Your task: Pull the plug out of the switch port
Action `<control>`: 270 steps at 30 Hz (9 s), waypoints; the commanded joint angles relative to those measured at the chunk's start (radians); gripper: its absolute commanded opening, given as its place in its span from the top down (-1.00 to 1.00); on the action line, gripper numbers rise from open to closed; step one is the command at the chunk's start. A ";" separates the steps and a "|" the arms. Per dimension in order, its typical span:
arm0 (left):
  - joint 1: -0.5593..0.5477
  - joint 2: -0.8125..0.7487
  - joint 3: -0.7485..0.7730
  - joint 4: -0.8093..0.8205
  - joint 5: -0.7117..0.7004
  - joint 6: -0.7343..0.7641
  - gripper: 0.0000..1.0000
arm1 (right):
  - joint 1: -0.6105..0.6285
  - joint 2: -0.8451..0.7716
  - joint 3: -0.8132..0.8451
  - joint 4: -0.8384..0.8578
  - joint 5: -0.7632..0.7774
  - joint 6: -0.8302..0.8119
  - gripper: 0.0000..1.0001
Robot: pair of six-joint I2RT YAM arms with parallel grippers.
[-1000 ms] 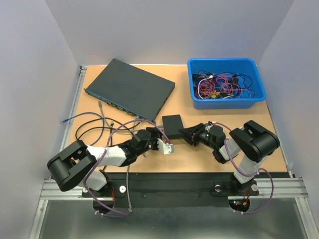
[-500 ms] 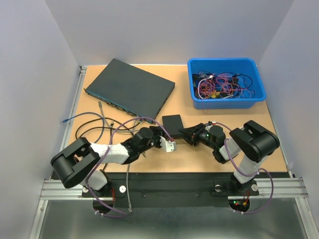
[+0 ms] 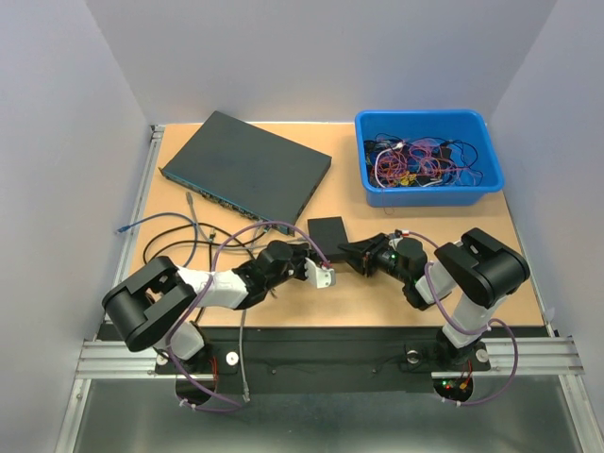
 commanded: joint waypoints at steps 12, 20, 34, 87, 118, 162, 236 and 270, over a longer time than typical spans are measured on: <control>-0.004 -0.012 0.022 0.041 0.012 0.016 1.00 | 0.000 0.000 -0.017 0.163 0.027 0.022 0.99; 0.001 -0.049 -0.012 0.035 0.018 0.019 0.64 | 0.000 0.012 -0.005 0.166 0.024 0.020 0.99; -0.033 0.006 0.028 0.016 -0.072 0.082 0.08 | -0.001 0.063 0.024 0.170 0.037 -0.020 0.99; 0.157 -0.109 -0.185 0.058 -0.049 0.253 1.00 | -0.052 0.063 -0.126 0.213 0.064 -0.052 0.99; 0.243 -0.146 -0.023 -0.132 0.173 0.000 0.98 | -0.069 0.066 -0.069 0.212 -0.026 -0.075 0.99; 0.255 -0.121 0.224 -0.471 0.371 -0.327 0.16 | -0.029 0.135 0.069 0.207 -0.149 -0.087 0.99; 0.426 0.192 0.941 -1.304 1.017 -0.040 -0.98 | -0.107 -0.414 0.238 -0.227 -0.509 -1.271 0.99; 0.420 0.247 0.932 -1.381 1.086 -0.004 0.15 | -0.107 -0.386 0.305 -0.242 -0.555 -1.310 0.99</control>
